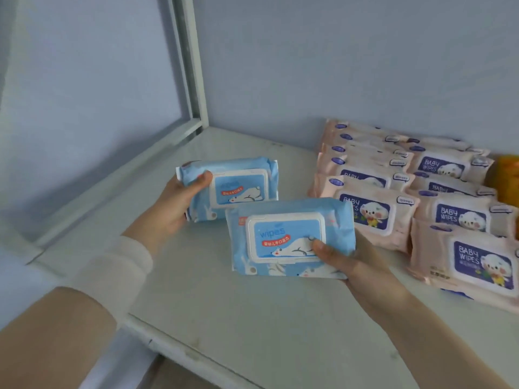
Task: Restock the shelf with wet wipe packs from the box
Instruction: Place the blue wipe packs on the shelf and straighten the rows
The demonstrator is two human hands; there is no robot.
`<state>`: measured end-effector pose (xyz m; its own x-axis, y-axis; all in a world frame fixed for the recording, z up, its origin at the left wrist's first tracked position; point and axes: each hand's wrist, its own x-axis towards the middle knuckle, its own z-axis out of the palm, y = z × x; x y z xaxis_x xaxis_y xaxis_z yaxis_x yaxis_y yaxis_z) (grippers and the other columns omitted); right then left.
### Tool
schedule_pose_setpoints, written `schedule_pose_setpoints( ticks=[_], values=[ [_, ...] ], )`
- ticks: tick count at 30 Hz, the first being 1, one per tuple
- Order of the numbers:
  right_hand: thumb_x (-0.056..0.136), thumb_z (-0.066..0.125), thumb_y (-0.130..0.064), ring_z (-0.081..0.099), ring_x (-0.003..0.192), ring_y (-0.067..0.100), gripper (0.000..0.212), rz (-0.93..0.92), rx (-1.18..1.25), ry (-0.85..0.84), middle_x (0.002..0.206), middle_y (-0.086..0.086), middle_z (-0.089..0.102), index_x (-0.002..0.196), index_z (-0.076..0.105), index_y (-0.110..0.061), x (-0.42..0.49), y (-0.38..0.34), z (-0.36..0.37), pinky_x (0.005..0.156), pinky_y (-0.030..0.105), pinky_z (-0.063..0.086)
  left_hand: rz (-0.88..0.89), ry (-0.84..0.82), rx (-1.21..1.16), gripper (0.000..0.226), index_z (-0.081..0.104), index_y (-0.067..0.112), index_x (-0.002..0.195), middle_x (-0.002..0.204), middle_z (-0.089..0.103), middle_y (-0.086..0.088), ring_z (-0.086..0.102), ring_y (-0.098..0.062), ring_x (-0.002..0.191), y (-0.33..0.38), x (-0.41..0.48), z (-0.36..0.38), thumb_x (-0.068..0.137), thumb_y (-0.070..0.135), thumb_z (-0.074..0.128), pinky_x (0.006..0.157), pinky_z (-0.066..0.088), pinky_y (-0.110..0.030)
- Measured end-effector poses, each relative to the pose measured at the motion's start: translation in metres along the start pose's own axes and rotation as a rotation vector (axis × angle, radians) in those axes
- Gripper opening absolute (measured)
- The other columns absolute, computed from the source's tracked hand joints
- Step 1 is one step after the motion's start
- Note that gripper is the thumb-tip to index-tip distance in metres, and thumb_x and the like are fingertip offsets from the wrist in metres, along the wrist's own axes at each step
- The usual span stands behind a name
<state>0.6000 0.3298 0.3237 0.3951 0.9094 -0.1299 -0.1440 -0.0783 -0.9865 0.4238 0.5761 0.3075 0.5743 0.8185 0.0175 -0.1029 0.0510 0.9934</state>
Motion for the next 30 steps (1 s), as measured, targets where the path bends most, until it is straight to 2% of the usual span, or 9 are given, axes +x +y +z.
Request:
schedule_pose_setpoints(
  ticks=[3, 6, 9, 11, 14, 18, 22, 26, 30],
  values=[
    [0.036, 0.086, -0.058, 0.068, 0.103, 0.021, 0.100, 0.012, -0.001, 0.045, 0.112, 0.002, 0.071, 0.122, 0.055, -0.018, 0.043, 0.001, 0.012, 0.090, 0.039, 0.054, 0.011, -0.111, 0.005, 0.066, 0.062, 0.024, 0.100, 0.094, 0.075, 0.004, 0.072, -0.013, 0.086, -0.004, 0.055, -0.007, 0.047, 0.057, 0.084, 0.066, 0.058, -0.028],
    [0.039, 0.084, -0.060, 0.067, 0.105, 0.020, 0.099, 0.000, -0.031, 0.083, 0.113, 0.002, 0.070, 0.124, 0.053, -0.018, 0.076, 0.001, 0.017, 0.092, 0.040, 0.053, 0.008, -0.192, 0.049, 0.094, 0.053, 0.009, 0.119, 0.109, 0.068, -0.006, 0.069, -0.016, 0.094, -0.001, 0.112, -0.004, 0.043, 0.055, 0.087, 0.074, 0.057, -0.029],
    [0.059, 0.078, -0.048, 0.068, 0.101, 0.013, 0.077, -0.012, -0.082, 0.082, 0.112, -0.001, 0.071, 0.125, 0.051, -0.019, 0.101, -0.005, 0.020, 0.081, 0.024, 0.056, 0.006, -0.279, 0.144, 0.072, 0.057, 0.019, 0.113, 0.106, 0.066, 0.001, 0.066, -0.009, 0.094, 0.002, 0.164, 0.004, 0.052, 0.042, 0.087, 0.082, 0.055, -0.023],
    [0.066, 0.070, -0.037, 0.067, 0.101, 0.014, 0.061, 0.000, -0.221, 0.150, 0.112, -0.001, 0.069, 0.122, 0.050, -0.021, 0.113, -0.010, 0.024, 0.083, 0.028, 0.056, 0.004, -0.316, 0.219, 0.048, 0.056, 0.022, 0.113, 0.101, 0.066, 0.007, 0.064, -0.005, 0.092, 0.002, 0.193, 0.013, 0.071, 0.021, 0.079, 0.078, 0.052, -0.015],
    [0.071, 0.076, -0.027, 0.062, 0.097, 0.007, 0.047, 0.020, -0.485, 0.291, 0.106, -0.009, 0.063, 0.108, 0.046, -0.028, 0.130, -0.018, 0.025, 0.083, 0.027, 0.053, 0.032, -0.335, 0.354, 0.040, 0.053, 0.021, 0.117, 0.099, 0.061, 0.010, 0.058, -0.003, 0.090, 0.004, 0.225, 0.029, 0.082, 0.009, 0.068, 0.070, 0.049, -0.010],
    [0.069, 0.080, -0.013, 0.055, 0.092, -0.003, 0.068, 0.009, -0.697, 0.278, 0.103, -0.023, 0.053, 0.115, 0.038, -0.039, 0.147, -0.027, 0.026, 0.078, 0.012, 0.043, 0.033, -0.356, 0.471, 0.045, 0.052, 0.020, 0.119, 0.106, 0.056, 0.002, 0.054, -0.009, 0.090, 0.009, 0.254, 0.048, 0.080, 0.012, 0.071, 0.069, 0.047, -0.021],
    [0.075, 0.076, -0.014, 0.050, 0.108, 0.015, 0.070, -0.018, -0.928, 0.402, 0.122, -0.005, 0.051, 0.132, 0.036, -0.022, 0.172, -0.030, 0.030, 0.078, 0.018, 0.034, 0.061, -0.416, 0.615, 0.049, 0.053, 0.018, 0.119, 0.117, 0.054, -0.003, 0.052, -0.013, 0.097, 0.017, 0.274, 0.063, 0.076, 0.016, 0.075, 0.067, 0.045, -0.021],
    [0.085, 0.066, -0.010, 0.048, 0.120, 0.028, 0.060, 0.096, -1.123, 0.485, 0.132, 0.010, 0.042, 0.133, 0.031, -0.010, 0.206, -0.043, 0.033, 0.090, 0.035, 0.041, 0.031, -0.449, 0.671, 0.048, 0.054, 0.021, 0.116, 0.118, 0.055, -0.004, 0.053, -0.015, 0.101, 0.023, 0.282, 0.071, 0.074, 0.018, 0.077, 0.081, 0.049, -0.032],
    [0.091, 0.058, -0.008, 0.052, 0.119, 0.033, 0.054, 0.204, -1.371, 0.530, 0.137, 0.017, 0.035, 0.135, 0.028, -0.001, 0.236, -0.056, 0.028, 0.085, 0.037, 0.045, -0.056, -0.469, 0.675, 0.049, 0.054, 0.023, 0.118, 0.122, 0.055, -0.003, 0.056, -0.018, 0.108, 0.030, 0.283, 0.073, 0.075, 0.032, 0.076, 0.087, 0.048, -0.029]
  ],
)
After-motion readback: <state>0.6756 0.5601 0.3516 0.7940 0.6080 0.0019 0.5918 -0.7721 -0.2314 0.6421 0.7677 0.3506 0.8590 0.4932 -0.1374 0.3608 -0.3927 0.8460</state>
